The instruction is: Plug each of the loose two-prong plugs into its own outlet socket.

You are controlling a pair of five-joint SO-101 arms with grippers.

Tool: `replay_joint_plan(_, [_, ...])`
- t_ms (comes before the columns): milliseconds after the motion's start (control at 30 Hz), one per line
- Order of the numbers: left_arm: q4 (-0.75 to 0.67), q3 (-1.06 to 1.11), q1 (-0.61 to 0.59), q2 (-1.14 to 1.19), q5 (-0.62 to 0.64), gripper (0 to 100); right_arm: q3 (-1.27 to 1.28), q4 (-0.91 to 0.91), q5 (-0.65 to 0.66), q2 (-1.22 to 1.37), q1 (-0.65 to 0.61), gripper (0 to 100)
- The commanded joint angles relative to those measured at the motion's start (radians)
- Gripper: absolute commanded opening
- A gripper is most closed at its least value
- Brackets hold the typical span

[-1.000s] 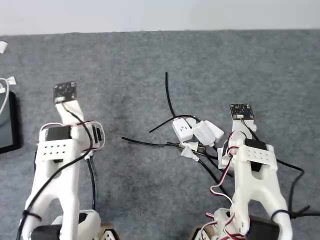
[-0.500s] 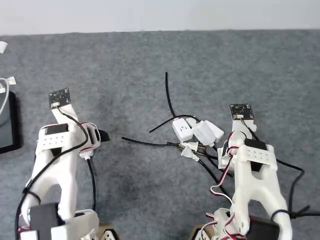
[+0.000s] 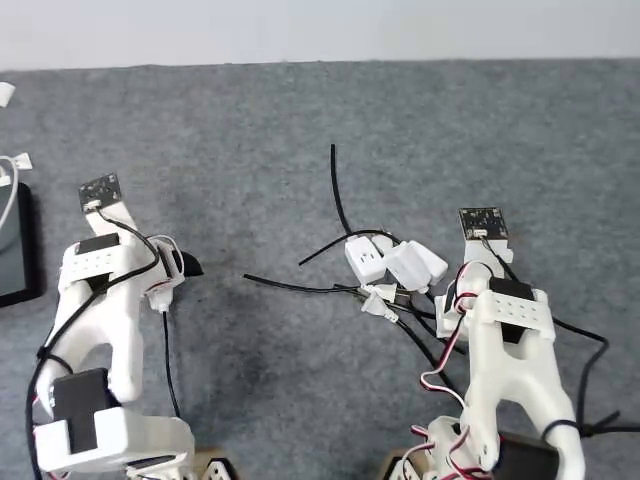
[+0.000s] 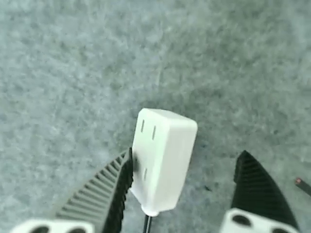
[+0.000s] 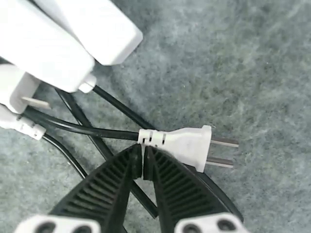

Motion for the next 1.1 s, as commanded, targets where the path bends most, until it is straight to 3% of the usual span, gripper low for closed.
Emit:
replay_joint_plan(0, [0.021, -0.024, -0.003, -0.083, 0.003, 32, -0.002, -0.013, 0.012, -0.035, -0.005, 1.2])
replay_joint_plan(433, [0.015, 0.139, 0.11, -0.37, 0.003, 32, -0.002, -0.015, 0.012, -0.035, -0.008, 1.2])
replay_joint_plan(567, [-0.02, 0.202, 0.18, -0.361, 0.003, 32, -0.002, -0.015, 0.014, -0.035, -0.008, 1.2])
replay_joint_plan(667, [-0.021, 0.191, 0.166, -0.358, 0.003, 32, -0.002, -0.015, 0.014, -0.035, -0.008, 1.2])
replay_joint_plan(833, [0.078, 0.088, 0.043, -0.453, 0.003, 31, -0.002, -0.015, 0.014, -0.035, -0.008, 1.2])
replay_joint_plan(933, [0.097, 0.062, -0.011, -0.479, 0.005, 22, -0.002, -0.015, 0.014, -0.035, -0.008, 1.2])
replay_joint_plan(1067, [0.092, 0.045, -0.018, -0.388, 0.005, 0, -0.002, -0.015, 0.014, -0.035, -0.008, 1.2])
